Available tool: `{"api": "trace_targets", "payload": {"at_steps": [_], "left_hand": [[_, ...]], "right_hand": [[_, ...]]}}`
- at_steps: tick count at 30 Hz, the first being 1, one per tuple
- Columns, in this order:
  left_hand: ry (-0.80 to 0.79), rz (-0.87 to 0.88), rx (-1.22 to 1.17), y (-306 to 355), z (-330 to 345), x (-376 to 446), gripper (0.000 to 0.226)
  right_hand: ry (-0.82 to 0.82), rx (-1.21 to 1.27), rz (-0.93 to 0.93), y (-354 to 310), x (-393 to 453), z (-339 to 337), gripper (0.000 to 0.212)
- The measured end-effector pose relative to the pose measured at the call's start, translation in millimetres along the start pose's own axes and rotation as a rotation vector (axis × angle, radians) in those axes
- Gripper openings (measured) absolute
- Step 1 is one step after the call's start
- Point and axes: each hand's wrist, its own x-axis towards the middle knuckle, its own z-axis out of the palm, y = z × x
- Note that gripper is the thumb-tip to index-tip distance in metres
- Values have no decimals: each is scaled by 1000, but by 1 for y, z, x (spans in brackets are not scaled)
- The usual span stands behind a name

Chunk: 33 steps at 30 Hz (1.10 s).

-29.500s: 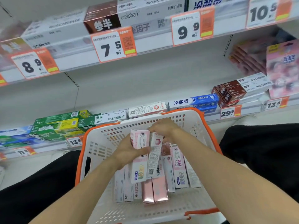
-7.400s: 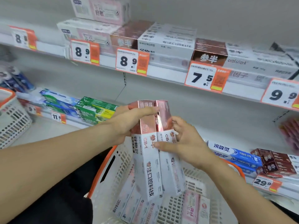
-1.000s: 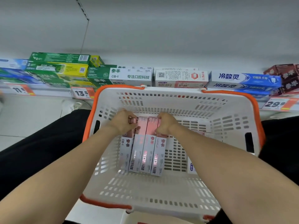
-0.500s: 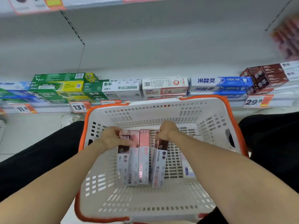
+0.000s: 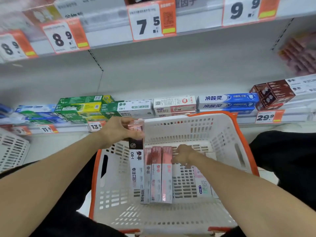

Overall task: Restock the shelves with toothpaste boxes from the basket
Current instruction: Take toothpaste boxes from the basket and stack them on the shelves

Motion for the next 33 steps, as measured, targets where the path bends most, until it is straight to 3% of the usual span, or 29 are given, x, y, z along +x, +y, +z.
{"api": "trace_targets", "payload": {"at_steps": [2, 4, 10, 12, 16, 18, 20, 23, 26, 29, 33], "left_hand": [[7, -51, -49, -20, 12, 4, 54], [7, -133, -93, -46, 20, 8, 65], [-28, -270, -165, -105, 29, 12, 89], [-12, -287, -199, -112, 25, 17, 89], [15, -320, -233, -123, 18, 23, 114], [3, -325, -242, -123, 19, 23, 110], [4, -311, -248, -115, 18, 22, 92], [53, -277, -249, -100, 13, 20, 58], [84, -232, -288, -78, 8, 15, 49], [56, -191, -365, -50, 9, 11, 52], [-24, -57, -448, -5, 14, 1, 61]], "right_hand": [[11, 47, 31, 10, 7, 23, 83], [0, 157, 40, 15, 9, 42, 101], [17, 324, 79, 17, 24, 66, 122], [50, 309, 58, 17, 33, 68, 109], [5, 353, 64, 18, 45, 65, 75], [-1, 355, 80, 17, 46, 63, 63], [61, 338, 67, 15, 44, 62, 46], [68, 354, 20, 10, 34, 52, 51], [-156, 420, -49, -1, 10, 18, 41], [-345, 484, -152, -16, -20, -22, 38], [-363, 560, -278, -36, -52, -64, 51]]}}
